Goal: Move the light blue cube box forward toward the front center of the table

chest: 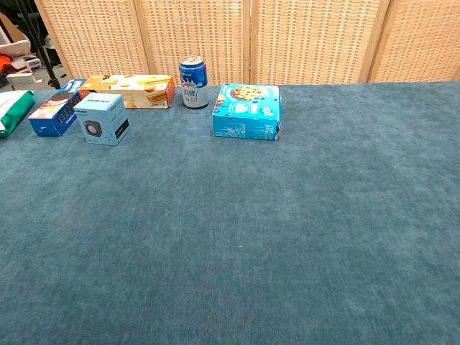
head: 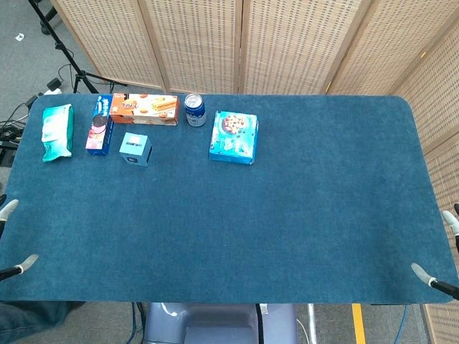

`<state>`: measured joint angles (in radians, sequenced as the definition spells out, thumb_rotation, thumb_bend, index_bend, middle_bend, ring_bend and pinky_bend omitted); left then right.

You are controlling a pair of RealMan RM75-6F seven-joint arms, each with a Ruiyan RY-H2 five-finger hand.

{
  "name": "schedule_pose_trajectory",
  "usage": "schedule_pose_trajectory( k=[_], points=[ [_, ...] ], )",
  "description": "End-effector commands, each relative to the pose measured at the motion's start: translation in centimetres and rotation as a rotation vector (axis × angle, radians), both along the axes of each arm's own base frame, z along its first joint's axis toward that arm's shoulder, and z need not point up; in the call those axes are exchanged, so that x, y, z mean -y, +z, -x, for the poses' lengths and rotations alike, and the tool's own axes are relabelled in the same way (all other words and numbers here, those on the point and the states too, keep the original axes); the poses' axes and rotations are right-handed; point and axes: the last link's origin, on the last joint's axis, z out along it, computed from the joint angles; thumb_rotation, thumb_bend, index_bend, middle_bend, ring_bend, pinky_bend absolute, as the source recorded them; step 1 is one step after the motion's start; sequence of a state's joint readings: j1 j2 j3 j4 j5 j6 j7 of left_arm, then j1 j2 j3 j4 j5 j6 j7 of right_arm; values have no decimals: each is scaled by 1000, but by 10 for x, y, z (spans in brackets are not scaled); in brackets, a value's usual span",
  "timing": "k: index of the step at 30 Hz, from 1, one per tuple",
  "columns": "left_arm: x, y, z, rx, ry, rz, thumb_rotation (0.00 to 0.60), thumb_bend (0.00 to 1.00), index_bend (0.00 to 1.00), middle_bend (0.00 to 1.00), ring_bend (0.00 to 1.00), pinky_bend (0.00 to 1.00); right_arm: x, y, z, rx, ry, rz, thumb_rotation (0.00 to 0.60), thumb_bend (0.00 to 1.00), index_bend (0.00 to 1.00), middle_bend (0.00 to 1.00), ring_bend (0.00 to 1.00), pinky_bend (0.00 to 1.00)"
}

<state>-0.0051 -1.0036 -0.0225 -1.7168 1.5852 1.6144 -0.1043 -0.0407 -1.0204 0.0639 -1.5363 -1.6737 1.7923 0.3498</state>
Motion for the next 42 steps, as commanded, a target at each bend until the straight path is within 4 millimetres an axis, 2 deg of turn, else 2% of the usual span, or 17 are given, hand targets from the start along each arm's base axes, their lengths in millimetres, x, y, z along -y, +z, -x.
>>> schedule_pose_trajectory(
  k=[1, 10, 13, 14, 18, 23, 27, 36, 42],
  points=[
    [0, 0, 0, 0, 0, 4, 600, 81, 0, 0, 0, 0, 0, 0, 0, 0, 1, 1, 600, 0, 0, 0, 0, 0],
    [-2, -2, 0, -11, -3, 19, 600, 81, 0, 0, 0, 0, -1, 1, 0, 5, 2, 4, 600, 0, 0, 0, 0, 0],
    [-11, -4, -2, -27, -24, 26, 600, 78, 0, 0, 0, 0, 0, 3, 1, 8, -3, 10, 600, 0, 0, 0, 0, 0],
    [-28, -5, -6, -46, -64, 38, 600, 77, 0, 0, 0, 0, 2, 3, 2, 1, -14, 15, 600, 0, 0, 0, 0, 0],
    [-68, -10, -18, -85, -125, 90, 600, 70, 0, 0, 0, 0, 6, 3, 5, -50, -48, 35, 600, 0, 0, 0, 0, 0],
    [-131, -20, -36, -195, -192, 141, 600, 66, 0, 0, 0, 0, 10, -7, 5, -141, -110, 17, 600, 0, 0, 0, 0, 0],
    [-179, -34, -48, -212, -213, 202, 600, 55, 0, 0, 0, 0, 18, -17, 5, -171, -135, -4, 600, 0, 0, 0, 0, 0],
    [-253, -77, -58, -299, -190, 301, 600, 26, 0, 0, 0, 0, 34, -24, 14, -194, -217, -17, 600, 0, 0, 0, 0, 0],
    [-288, -102, -65, -353, -145, 352, 600, 29, 0, 0, 0, 0, 41, -24, 23, -198, -274, -12, 600, 0, 0, 0, 0, 0]
  ],
)
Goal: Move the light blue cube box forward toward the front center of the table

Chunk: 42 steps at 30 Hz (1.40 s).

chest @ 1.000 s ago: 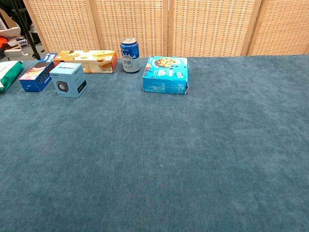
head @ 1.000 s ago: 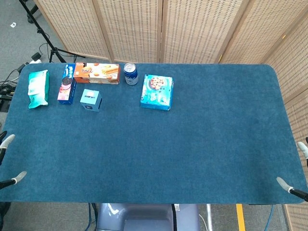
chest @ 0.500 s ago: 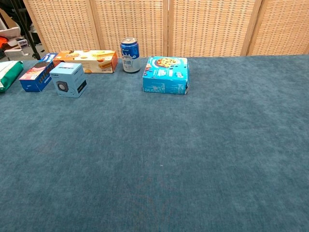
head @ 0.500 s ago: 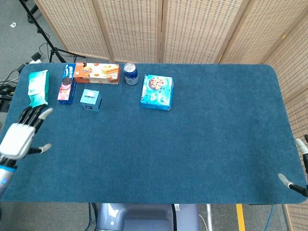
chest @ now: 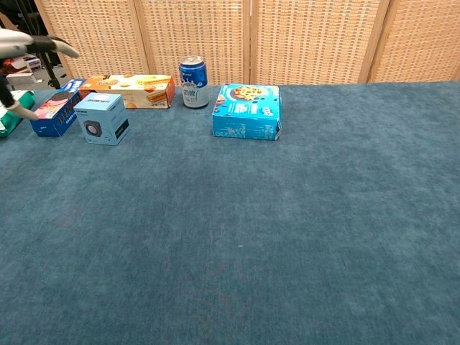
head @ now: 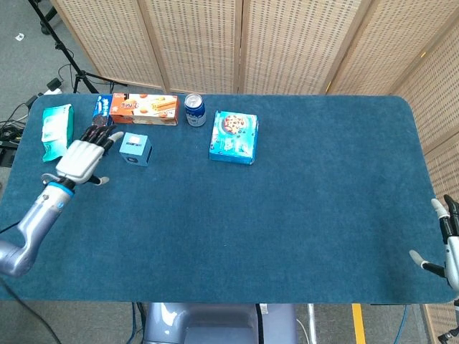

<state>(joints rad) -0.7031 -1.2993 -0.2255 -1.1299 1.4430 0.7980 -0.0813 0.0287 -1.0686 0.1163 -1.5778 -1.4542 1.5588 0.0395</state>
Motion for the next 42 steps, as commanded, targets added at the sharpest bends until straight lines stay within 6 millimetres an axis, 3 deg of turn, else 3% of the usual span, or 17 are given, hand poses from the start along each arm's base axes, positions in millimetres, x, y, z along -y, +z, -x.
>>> schedule_pose_trajectory(
  k=[1, 8, 16, 19, 22, 26, 31, 38, 42],
  points=[
    [-29, -25, -12, -36, 29, 32, 600, 28, 0, 0, 0, 0, 5, 1, 3, -5, -22, 11, 600, 0, 0, 0, 0, 0],
    [-61, -48, -22, -75, 82, 36, 600, 28, 0, 0, 0, 0, 8, -1, 6, -15, -41, 13, 600, 0, 0, 0, 0, 0],
    [-81, -70, -31, -138, 115, 52, 600, 46, 0, 0, 0, 0, 14, -2, 11, -16, -71, 13, 600, 0, 0, 0, 0, 0],
    [-85, -74, -32, -143, 125, 45, 600, 100, 36, 9, 0, 9, 15, -2, 12, -14, -77, 13, 600, 0, 0, 0, 0, 0],
    [-87, -75, -31, -149, 125, 36, 600, 171, 141, 146, 37, 120, 15, -2, 12, -12, -79, 14, 600, 0, 0, 0, 0, 0],
    [-88, -77, -30, -149, 122, 24, 600, 192, 307, 396, 230, 283, 16, -2, 12, -7, -80, 15, 600, 0, 0, 0, 0, 0],
    [-86, -70, -25, -151, 105, 2, 600, 196, 423, 530, 353, 363, 15, -2, 11, 3, -69, 15, 600, 0, 0, 0, 0, 0],
    [-75, -44, -21, -72, 62, -11, 600, 201, 444, 539, 359, 369, 12, 1, 10, 21, -51, 20, 600, 0, 0, 0, 0, 0],
    [-53, -21, -21, -47, 67, 40, 600, 205, 444, 539, 358, 369, 8, 4, 7, 31, -31, 23, 600, 0, 0, 0, 0, 0]
  ],
)
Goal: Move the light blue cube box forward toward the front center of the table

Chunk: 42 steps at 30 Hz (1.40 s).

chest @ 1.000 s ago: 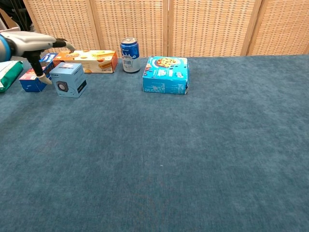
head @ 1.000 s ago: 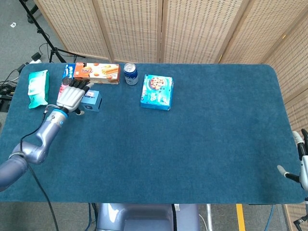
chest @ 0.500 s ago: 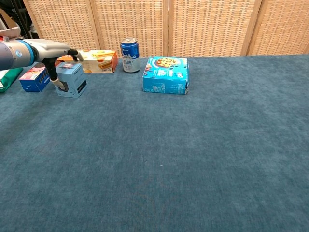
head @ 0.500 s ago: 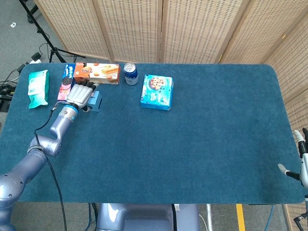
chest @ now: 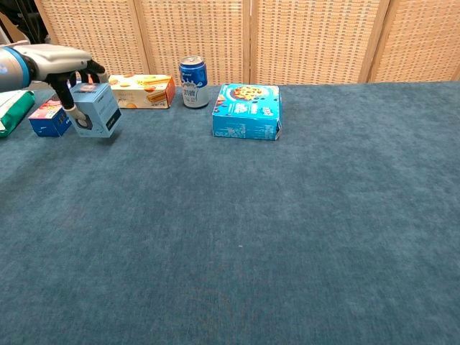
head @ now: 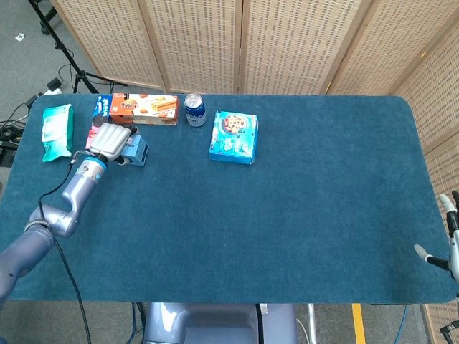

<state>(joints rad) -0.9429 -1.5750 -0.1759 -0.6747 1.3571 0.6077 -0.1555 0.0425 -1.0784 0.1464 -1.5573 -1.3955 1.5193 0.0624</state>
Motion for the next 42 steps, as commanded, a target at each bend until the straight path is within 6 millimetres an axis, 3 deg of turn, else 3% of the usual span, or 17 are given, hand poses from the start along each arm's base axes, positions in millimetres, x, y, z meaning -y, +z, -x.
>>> schedule_pose_trajectory(
  k=[1, 7, 16, 21, 30, 31, 33, 34, 35, 38, 42],
  points=[
    [28, 32, 2, 34, 13, 49, 600, 207, 444, 539, 358, 369, -3, 1, -2, 8, 14, 1, 600, 0, 0, 0, 0, 0],
    [97, 57, -11, 87, 61, 102, 600, 209, 444, 539, 358, 370, -9, 5, -5, 34, 48, 0, 600, 0, 0, 0, 0, 0],
    [149, 41, -1, 109, 153, 82, 600, 204, 444, 539, 358, 370, -13, 9, -8, 62, 82, -7, 600, 0, 0, 0, 0, 0],
    [158, 24, 9, 89, 201, 77, 600, 203, 444, 539, 358, 370, -15, 11, -8, 74, 94, -8, 600, 0, 0, 0, 0, 0],
    [164, -15, 6, 97, 239, 116, 600, 200, 444, 536, 358, 370, -16, 14, -7, 84, 100, -4, 600, 0, 0, 0, 0, 0],
    [164, -19, 4, 101, 241, 121, 600, 195, 442, 491, 338, 352, -16, 14, -6, 87, 100, -3, 600, 0, 0, 0, 0, 0],
    [166, -23, 4, 93, 237, 127, 600, 170, 358, 265, 190, 247, -16, 15, -6, 89, 100, 0, 600, 0, 0, 0, 0, 0],
    [167, -24, 3, 86, 235, 134, 600, 140, 238, 94, 68, 146, -17, 15, -6, 90, 100, 1, 600, 0, 0, 0, 0, 0],
    [170, -25, 4, 76, 233, 148, 600, 119, 151, 19, 13, 94, -17, 16, -6, 91, 100, 2, 600, 0, 0, 0, 0, 0],
    [174, -24, -1, 107, 227, 169, 600, 78, 33, 0, 0, 44, -18, 17, -6, 95, 101, 7, 600, 0, 0, 0, 0, 0],
    [181, -14, -7, 153, 175, 178, 600, 64, 21, 0, 0, 43, -18, 19, -5, 99, 102, 10, 600, 0, 0, 0, 0, 0]
  ],
)
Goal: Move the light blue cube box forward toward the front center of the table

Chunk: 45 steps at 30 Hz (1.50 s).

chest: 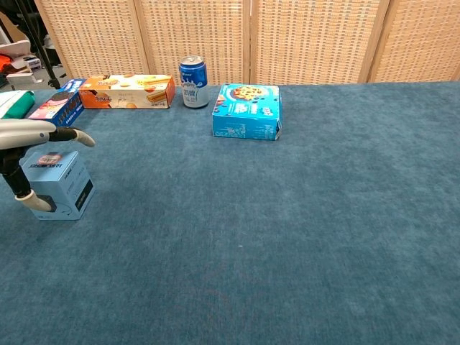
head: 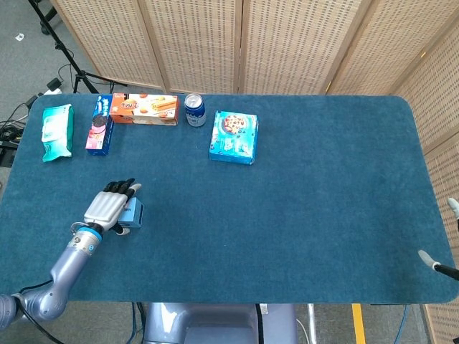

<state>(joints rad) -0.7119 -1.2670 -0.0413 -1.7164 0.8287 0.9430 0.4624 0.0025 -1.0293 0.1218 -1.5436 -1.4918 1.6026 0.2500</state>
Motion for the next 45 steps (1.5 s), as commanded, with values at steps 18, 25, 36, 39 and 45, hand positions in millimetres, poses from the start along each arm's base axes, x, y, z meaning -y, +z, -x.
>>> schedule_pose_trajectory(
  k=[18, 25, 36, 39, 45],
  points=[
    [1, 3, -6, -23, -71, -19, 600, 125, 191, 226, 196, 266, -1, 2, 0, 8, 5, 3, 600, 0, 0, 0, 0, 0],
    [-4, 1, -6, 24, -81, -60, 600, 215, 548, 640, 526, 529, -1, 3, 1, 12, 6, 5, 600, 0, 0, 0, 0, 0],
    [-4, 21, -15, 394, -115, -166, 600, 197, 559, 651, 538, 533, -1, 3, 0, 18, 11, 4, 600, 0, 0, 0, 0, 0],
    [-1, 16, -16, 652, -116, -137, 600, 187, 559, 651, 538, 533, -1, 2, 0, 18, 11, 0, 600, 0, 0, 0, 0, 0],
    [1, -6, -2, 918, -90, -51, 600, 156, 559, 651, 538, 533, -2, 1, -1, 15, 15, -5, 600, 0, 0, 0, 0, 0]
  ],
)
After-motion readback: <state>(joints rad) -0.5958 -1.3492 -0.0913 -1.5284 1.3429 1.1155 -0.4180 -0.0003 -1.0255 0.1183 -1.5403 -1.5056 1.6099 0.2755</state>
